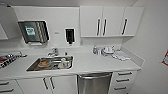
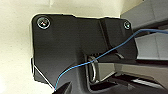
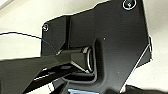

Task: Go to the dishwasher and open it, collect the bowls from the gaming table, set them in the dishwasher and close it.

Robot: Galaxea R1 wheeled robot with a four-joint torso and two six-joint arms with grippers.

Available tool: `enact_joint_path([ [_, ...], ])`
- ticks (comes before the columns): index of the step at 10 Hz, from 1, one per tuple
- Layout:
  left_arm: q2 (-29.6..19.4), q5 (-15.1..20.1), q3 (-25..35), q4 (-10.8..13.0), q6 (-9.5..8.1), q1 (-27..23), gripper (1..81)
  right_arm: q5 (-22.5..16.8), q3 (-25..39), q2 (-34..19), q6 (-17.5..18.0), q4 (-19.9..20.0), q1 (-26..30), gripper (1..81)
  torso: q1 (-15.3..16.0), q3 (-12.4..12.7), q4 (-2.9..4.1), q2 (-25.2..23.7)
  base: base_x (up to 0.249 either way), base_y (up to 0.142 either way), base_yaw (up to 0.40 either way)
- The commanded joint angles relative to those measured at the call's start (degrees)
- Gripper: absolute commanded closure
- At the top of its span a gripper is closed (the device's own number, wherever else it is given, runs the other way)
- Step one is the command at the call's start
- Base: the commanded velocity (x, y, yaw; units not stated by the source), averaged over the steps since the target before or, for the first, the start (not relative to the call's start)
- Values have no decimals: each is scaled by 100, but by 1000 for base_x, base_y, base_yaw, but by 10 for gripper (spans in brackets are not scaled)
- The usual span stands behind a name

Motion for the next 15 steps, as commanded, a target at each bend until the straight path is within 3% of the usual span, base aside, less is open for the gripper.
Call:
enact_joint_path([
  [1, -118, 327, 55, 58, 13, -215, 10, -326, 67, -81, -29, -18, 225, 10, 5, 0, 0, 0, 93, 70, 0],
  [7, -118, 327, 55, 58, 13, -215, 10, -326, 67, -89, -29, -18, 216, 10, 5, 0, 0, 2, 94, 70, 0],
  [15, -135, 327, 81, 58, 13, -215, 10, -326, 67, -89, -29, -10, 225, 10, 5, 0, 0, 2, 103, 8, 0],
])
